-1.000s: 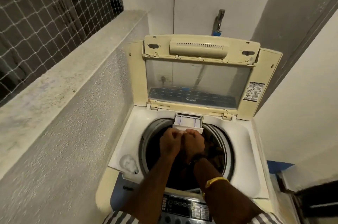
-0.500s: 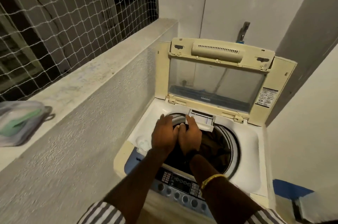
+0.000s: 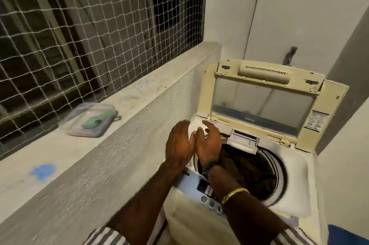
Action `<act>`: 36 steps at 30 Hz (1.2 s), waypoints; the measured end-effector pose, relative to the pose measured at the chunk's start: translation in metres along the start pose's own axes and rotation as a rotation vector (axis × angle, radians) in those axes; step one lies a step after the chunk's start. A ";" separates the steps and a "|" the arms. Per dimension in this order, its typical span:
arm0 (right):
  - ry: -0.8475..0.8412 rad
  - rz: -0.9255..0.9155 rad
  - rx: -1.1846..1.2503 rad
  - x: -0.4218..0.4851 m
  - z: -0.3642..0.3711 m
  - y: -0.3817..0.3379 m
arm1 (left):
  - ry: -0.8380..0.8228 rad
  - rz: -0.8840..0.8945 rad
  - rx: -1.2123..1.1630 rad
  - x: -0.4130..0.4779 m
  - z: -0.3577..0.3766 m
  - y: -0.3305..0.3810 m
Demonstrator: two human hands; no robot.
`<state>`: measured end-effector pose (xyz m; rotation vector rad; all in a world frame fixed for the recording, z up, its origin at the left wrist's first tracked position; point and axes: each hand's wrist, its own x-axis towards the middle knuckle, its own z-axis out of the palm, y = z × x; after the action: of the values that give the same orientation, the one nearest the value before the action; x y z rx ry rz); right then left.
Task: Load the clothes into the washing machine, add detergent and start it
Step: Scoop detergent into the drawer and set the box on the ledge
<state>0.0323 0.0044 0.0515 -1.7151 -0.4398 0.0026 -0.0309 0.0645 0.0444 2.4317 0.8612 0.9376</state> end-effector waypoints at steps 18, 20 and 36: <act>-0.213 -0.040 0.298 -0.063 0.071 -0.130 | 0.445 -0.036 -0.078 0.007 -0.162 -0.021; -0.227 -0.042 0.334 -0.071 0.078 -0.142 | 0.484 -0.026 -0.055 0.008 -0.177 -0.023; -0.435 -0.008 0.244 -0.105 0.122 -0.171 | 0.466 -0.412 0.161 0.009 -0.227 -0.095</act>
<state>-0.1437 0.1108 0.1641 -1.4675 -0.7353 0.4138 -0.2233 0.1709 0.1551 2.0530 1.5803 1.3252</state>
